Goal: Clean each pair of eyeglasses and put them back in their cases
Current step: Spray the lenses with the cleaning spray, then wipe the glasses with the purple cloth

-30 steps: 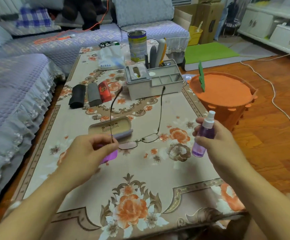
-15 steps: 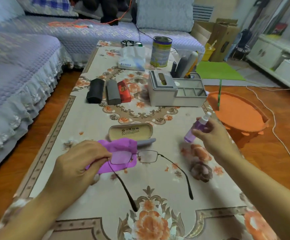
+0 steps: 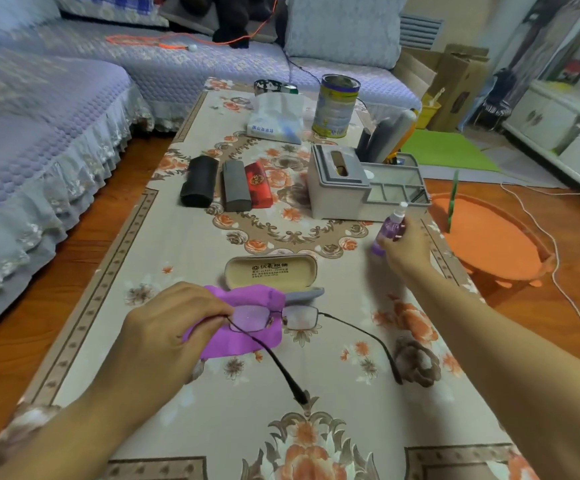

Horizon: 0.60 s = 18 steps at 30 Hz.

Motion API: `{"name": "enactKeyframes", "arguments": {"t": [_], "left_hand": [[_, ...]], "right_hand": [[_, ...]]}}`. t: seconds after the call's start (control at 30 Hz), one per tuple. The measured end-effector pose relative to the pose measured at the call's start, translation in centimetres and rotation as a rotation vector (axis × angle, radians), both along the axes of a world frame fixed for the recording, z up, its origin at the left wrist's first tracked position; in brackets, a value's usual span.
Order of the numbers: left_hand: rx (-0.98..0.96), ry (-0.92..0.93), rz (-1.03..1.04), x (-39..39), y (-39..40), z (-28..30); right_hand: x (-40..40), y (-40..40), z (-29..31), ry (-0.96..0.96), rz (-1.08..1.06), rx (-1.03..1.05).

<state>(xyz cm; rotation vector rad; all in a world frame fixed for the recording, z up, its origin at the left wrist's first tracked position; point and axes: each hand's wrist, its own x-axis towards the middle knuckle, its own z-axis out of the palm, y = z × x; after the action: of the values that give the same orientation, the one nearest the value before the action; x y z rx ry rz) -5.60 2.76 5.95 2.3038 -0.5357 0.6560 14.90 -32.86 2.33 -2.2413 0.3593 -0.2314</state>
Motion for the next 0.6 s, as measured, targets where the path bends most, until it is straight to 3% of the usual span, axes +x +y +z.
{"name": "enactKeyframes", "arguments": {"t": [0.13, 0.23, 0.37, 0.47, 0.6], "left_hand": [[-0.033, -0.023, 0.08, 0.2, 0.4, 0.8], [-0.143, 0.024, 0.264, 0.1, 1.4, 1.7], [-0.379, 0.107, 0.389, -0.2, 2.1, 2.3], [-0.411, 0.136, 0.415, -0.5, 1.7, 2.2], [-0.398, 0.191, 0.416, -1.1, 0.7, 1.9]], "right_hand": [[-1.5, -0.3, 0.2, -0.002, -0.115, 0.048], [-6.1, 0.8, 0.1, -0.065, -0.144, -0.016], [-13.2, 4.4, -0.4, -0.058, 0.209, -0.148], [-16.0, 7.3, -0.2, -0.04, 0.507, -0.206], [-16.5, 11.1, -0.4, 0.175, 0.615, -0.055]]}}
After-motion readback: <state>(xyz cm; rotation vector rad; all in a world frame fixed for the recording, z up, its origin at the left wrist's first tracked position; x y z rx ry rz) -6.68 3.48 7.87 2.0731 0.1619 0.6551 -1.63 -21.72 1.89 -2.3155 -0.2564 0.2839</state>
